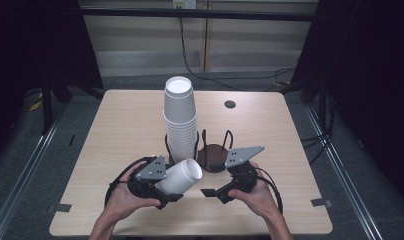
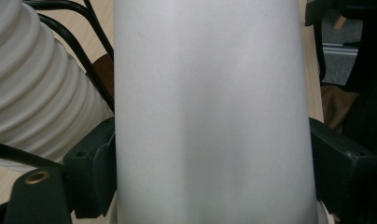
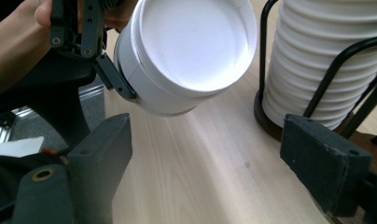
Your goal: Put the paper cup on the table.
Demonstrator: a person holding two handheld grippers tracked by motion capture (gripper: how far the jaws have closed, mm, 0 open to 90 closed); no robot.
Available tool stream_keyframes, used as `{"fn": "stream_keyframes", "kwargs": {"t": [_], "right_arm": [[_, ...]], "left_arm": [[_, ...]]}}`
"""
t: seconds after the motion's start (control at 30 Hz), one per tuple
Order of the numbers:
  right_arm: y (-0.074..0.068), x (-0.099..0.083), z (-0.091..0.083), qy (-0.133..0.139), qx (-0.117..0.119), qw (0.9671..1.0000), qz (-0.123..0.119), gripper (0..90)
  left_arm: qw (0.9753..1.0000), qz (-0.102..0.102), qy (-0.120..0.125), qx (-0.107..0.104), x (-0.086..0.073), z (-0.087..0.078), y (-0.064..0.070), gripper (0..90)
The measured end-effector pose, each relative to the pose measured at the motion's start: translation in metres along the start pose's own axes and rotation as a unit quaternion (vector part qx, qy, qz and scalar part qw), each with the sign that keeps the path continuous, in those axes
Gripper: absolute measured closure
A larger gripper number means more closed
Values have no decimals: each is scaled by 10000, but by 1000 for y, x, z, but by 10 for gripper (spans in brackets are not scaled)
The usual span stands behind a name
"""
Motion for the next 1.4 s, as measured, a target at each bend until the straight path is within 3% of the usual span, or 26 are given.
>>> {"fn": "stream_keyframes", "kwargs": {"t": [0.1, 0.53, 0.83, 1.17, 1.3, 1.4], "right_arm": [[-1, 1, 0, -53, 33, 10000, -45, 156], [-3, -12, 11, -752, 198, 9969, -146, 150], [-8, -21, 22, -1326, 329, 9903, -252, 166], [-7, -15, 29, -1603, 434, 9851, -439, 174], [-8, -16, 29, -1715, 469, 9831, -424, 165], [-6, -15, 28, -1769, 420, 9823, -448, 159]], "left_arm": [[9999, 69, -109, -36, 0, 3, 2, 156], [9973, 387, -594, -168, -4, 14, 11, 157], [9947, 510, -869, -204, -9, 16, 11, 155], [9912, 693, -1102, -257, -10, 20, 15, 155], [9886, 752, -1260, -323, -12, 21, 15, 155], [9887, 746, -1247, -355, -10, 22, 15, 155]]}}
Point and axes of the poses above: each handheld gripper's, and its own axes: z roughly forward along the jaws, x roughly out of its top, y roughly to its right, the point moved 10 cm from there along z, roughly forward along the jaws, and after that the axes turned 2 degrees about x, right-handed, at the moved point
